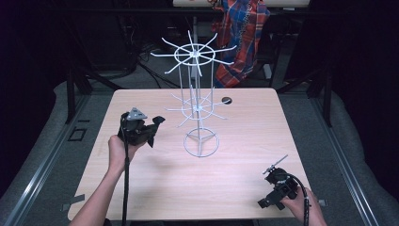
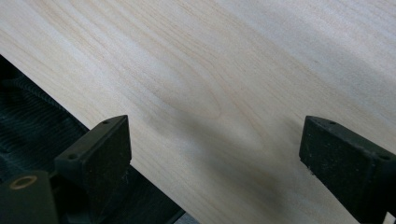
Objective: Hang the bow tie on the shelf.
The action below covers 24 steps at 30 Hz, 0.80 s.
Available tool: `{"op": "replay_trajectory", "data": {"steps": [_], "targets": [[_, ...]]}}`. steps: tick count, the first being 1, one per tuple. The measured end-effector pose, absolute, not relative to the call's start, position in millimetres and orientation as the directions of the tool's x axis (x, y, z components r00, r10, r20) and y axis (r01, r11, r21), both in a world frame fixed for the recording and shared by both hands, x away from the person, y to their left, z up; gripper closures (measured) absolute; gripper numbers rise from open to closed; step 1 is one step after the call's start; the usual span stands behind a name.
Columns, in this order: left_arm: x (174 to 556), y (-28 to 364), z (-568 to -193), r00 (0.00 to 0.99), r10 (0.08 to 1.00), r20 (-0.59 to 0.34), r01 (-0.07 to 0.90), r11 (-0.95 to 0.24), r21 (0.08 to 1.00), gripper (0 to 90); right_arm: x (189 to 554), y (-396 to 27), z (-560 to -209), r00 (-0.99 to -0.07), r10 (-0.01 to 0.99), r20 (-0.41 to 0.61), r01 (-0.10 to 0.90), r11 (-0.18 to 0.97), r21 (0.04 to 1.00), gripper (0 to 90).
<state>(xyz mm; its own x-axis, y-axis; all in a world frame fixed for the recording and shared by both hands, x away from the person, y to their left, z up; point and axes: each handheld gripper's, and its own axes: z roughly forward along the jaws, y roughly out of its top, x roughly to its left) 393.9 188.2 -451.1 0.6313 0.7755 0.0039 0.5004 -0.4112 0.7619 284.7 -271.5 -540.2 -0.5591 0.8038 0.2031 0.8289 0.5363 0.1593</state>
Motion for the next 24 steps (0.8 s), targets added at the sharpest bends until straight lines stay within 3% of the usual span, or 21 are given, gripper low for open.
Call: {"op": "replay_trajectory", "data": {"steps": [15, 24], "targets": [[403.4, 201.7, -451.2, 0.601, 0.794, -0.095, 0.519, -0.297, 0.801, 84.8, 283.4, -272.0, -539.5, -0.575, 0.792, 0.205, 0.818, 0.554, 0.154, 8.8], [399.5, 196.5, -446.0, 0.633, 0.769, -0.091, 0.493, -0.31, 0.813, 84.8, 283.1, -272.0, -538.7, -0.587, 0.786, 0.193, 0.809, 0.569, 0.147, 8.8]]}}
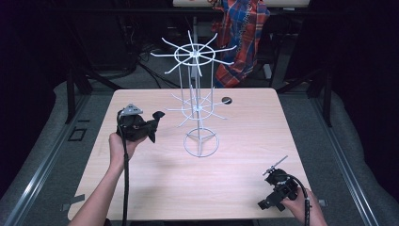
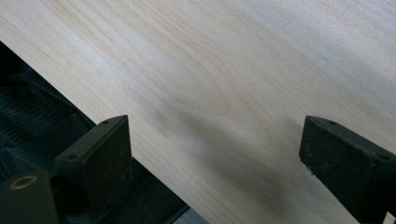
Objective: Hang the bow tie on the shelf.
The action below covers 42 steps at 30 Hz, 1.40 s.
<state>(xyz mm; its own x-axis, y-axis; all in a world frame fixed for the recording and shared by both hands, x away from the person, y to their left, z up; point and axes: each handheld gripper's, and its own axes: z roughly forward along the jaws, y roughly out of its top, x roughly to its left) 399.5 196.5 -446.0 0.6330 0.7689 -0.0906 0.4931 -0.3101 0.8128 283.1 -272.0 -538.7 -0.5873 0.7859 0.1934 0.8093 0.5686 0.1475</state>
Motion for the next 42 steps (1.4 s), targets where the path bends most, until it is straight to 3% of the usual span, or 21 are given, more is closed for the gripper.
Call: {"op": "replay_trajectory", "data": {"steps": [19, 32, 42], "targets": [[392.1, 207.9, -430.9, 0.637, 0.756, -0.149, 0.442, -0.2, 0.874, 84.8, 282.0, -271.1, -540.0, -0.586, 0.784, 0.205, 0.81, 0.568, 0.144, 8.8], [384.9, 200.1, -423.7, 0.672, 0.728, -0.137, 0.372, -0.172, 0.912, 84.9, 281.2, -270.3, -540.9, -0.582, 0.784, 0.214, 0.813, 0.564, 0.145, 8.8], [387.2, 189.0, -426.0, 0.693, 0.709, -0.131, 0.371, -0.195, 0.908, 84.8, 281.5, -270.5, -541.1, -0.591, 0.78, 0.207, 0.807, 0.576, 0.133, 8.8]]}}
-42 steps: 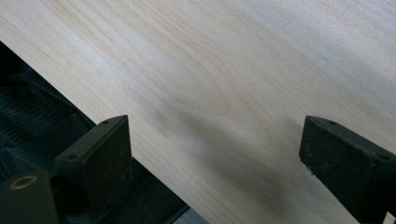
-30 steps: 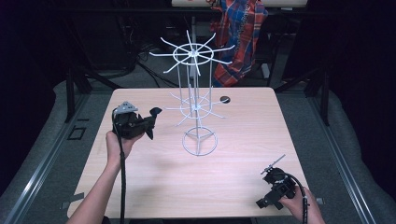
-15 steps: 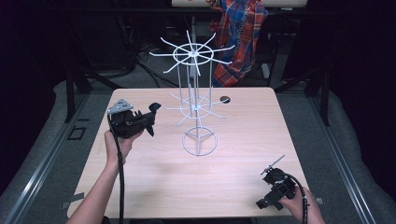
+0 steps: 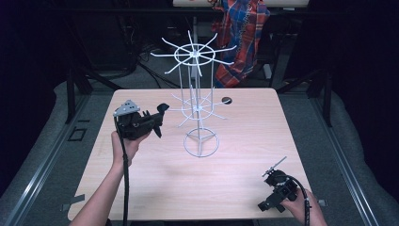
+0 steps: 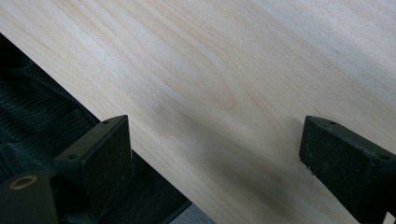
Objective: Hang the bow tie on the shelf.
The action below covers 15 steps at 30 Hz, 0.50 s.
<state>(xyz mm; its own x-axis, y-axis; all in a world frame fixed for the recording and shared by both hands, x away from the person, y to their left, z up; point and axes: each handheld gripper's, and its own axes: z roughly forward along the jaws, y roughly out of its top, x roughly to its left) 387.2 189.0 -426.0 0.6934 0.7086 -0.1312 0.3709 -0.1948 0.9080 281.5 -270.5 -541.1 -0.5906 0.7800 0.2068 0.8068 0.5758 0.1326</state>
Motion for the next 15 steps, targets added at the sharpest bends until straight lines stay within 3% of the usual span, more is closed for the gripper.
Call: {"op": "replay_trajectory", "data": {"steps": [15], "targets": [[390.0, 180.2, -430.9, 0.719, 0.684, -0.122, 0.381, -0.241, 0.893, 84.9, 280.4, -270.7, -541.3, -0.582, 0.785, 0.214, 0.813, 0.566, 0.134, 8.8]]}}
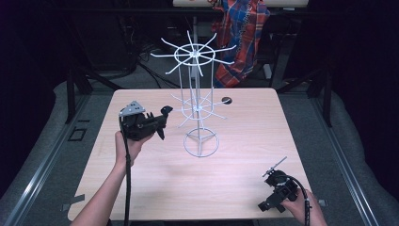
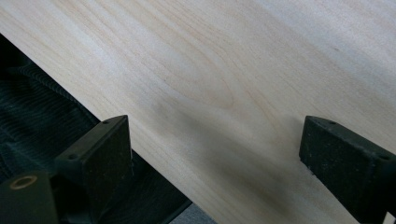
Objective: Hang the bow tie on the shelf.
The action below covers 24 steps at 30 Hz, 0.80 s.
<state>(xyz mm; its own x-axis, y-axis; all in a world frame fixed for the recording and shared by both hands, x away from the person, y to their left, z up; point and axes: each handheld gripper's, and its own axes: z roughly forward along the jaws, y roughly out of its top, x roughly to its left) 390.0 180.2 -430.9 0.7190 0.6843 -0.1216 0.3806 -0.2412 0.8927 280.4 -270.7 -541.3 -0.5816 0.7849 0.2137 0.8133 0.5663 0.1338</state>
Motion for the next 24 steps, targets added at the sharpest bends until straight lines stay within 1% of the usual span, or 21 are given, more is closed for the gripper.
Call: {"op": "replay_trajectory", "data": {"steps": [4, 5, 9, 10, 11, 17, 19, 20, 24], "targets": [[390.5, 179.3, -432.0, 0.72, 0.682, -0.124, 0.386, -0.246, 0.889, 84.8, 280.9, -271.3, -541.2, -0.588, 0.783, 0.2, 0.809, 0.574, 0.129, 8.8], [391.1, 179.3, -432.4, 0.721, 0.682, -0.125, 0.386, -0.246, 0.889, 84.9, 279.9, -270.3, -542.0, -0.574, 0.789, 0.218, 0.819, 0.556, 0.143, 8.8], [392.4, 177.7, -433.7, 0.719, 0.683, -0.126, 0.39, -0.246, 0.887, 85.2, 279.8, -269.9, -542.8, -0.57, 0.79, 0.225, 0.822, 0.552, 0.143, 8.8], [393.1, 176.7, -434.0, 0.718, 0.685, -0.125, 0.388, -0.246, 0.888, 85.2, 280.6, -270.5, -542.0, -0.581, 0.788, 0.204, 0.813, 0.567, 0.13, 8.8], [394.0, 175.6, -434.1, 0.719, 0.684, -0.126, 0.387, -0.243, 0.89, 85.2, 279.8, -269.6, -542.5, -0.571, 0.79, 0.223, 0.821, 0.553, 0.142, 8.8], [394.8, 171.0, -434.7, 0.725, 0.677, -0.123, 0.387, -0.253, 0.887, 85.3, 280.7, -271.7, -541.5, -0.586, 0.785, 0.199, 0.81, 0.572, 0.128, 8.8], [394.9, 170.7, -435.0, 0.725, 0.678, -0.124, 0.388, -0.253, 0.886, 85.2, 278.3, -270.1, -542.9, -0.56, 0.803, 0.203, 0.828, 0.54, 0.149, 8.8], [395.1, 170.9, -435.3, 0.725, 0.677, -0.125, 0.388, -0.252, 0.886, 85.2, 280.5, -271.6, -541.5, -0.585, 0.786, 0.2, 0.811, 0.571, 0.128, 8.8], [396.1, 170.0, -437.0, 0.729, 0.673, -0.127, 0.395, -0.261, 0.881, 84.6, 280.7, -271.6, -541.4, -0.588, 0.785, 0.197, 0.809, 0.576, 0.118, 8.8]]}}
